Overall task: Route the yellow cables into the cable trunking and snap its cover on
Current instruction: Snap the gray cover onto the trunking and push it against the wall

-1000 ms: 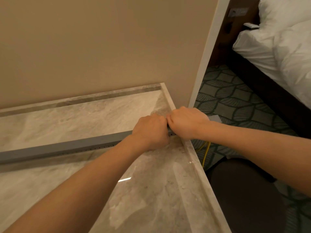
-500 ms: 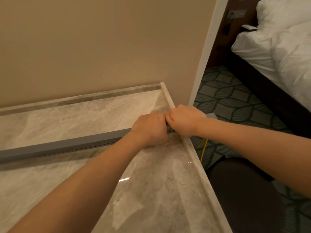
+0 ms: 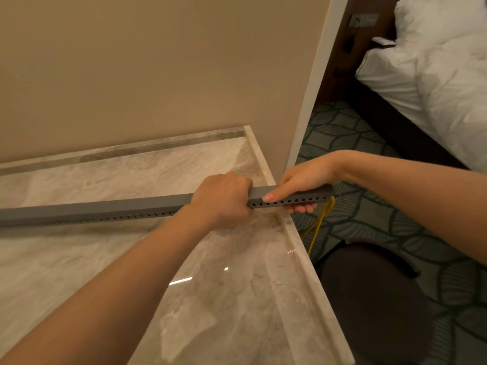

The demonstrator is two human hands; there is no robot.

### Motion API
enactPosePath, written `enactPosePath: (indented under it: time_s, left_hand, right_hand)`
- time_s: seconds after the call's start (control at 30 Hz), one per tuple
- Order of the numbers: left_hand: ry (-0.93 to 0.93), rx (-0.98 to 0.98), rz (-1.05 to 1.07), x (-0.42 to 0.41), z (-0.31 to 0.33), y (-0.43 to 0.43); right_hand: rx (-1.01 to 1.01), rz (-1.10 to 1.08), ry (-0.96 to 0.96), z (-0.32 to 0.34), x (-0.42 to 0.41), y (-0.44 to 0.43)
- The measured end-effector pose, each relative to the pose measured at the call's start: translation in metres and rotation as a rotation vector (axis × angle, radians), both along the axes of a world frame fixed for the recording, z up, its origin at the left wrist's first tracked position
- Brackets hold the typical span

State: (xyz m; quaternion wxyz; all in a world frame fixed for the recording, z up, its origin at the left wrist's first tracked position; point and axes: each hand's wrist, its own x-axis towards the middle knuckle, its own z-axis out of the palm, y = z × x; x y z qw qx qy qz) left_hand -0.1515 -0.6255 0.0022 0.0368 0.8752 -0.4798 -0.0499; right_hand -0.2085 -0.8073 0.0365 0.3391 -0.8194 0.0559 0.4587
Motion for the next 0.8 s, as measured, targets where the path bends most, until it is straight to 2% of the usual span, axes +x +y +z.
enactPosePath:
  time_s: [0.07, 0.2, 0.3, 0.4, 0.47, 0.57, 0.6, 0.7, 0.8]
  left_hand:
    - [-0.143, -0.113, -0.051, -0.004, 0.000, 0.005]
    - [-0.503, -0.442, -0.323, -0.018, -0.005, 0.015]
    - [-0.516, -0.548, -0.313, -0.026, -0.008, 0.018]
    - [-0.495, -0.518, -0.228, -0.028, -0.010, 0.019]
    - [-0.476, -0.484, -0.215, -0.026, -0.012, 0.020]
    - [-0.389, -0.430, -0.196, -0.023, -0.011, 0.021]
    - [-0.359, -0.417, -0.178, -0.022, -0.011, 0.021]
    - [-0.267, -0.378, -0.136, -0.021, -0.007, 0.018]
    - [-0.183, -0.293, -0.107, -0.016, -0.010, 0.006]
  right_hand:
    - [0.025, -0.014, -0.040, -0.002, -0.001, -0.001]
    - [0.186, -0.067, 0.010, -0.005, -0.003, -0.005]
    - [0.230, -0.080, 0.054, -0.004, -0.002, -0.004]
    - [0.144, -0.068, 0.040, 0.005, -0.001, 0.002]
    - [-0.003, -0.008, -0.134, 0.012, -0.003, 0.007]
    - [-0.427, 0.228, -0.646, 0.016, -0.014, 0.018]
    - [-0.544, 0.230, -0.813, 0.012, -0.021, 0.025]
    - [-0.719, -0.024, -1.182, -0.013, -0.041, 0.049]
    - [-0.837, -0.237, -1.353, -0.039, -0.042, 0.061]
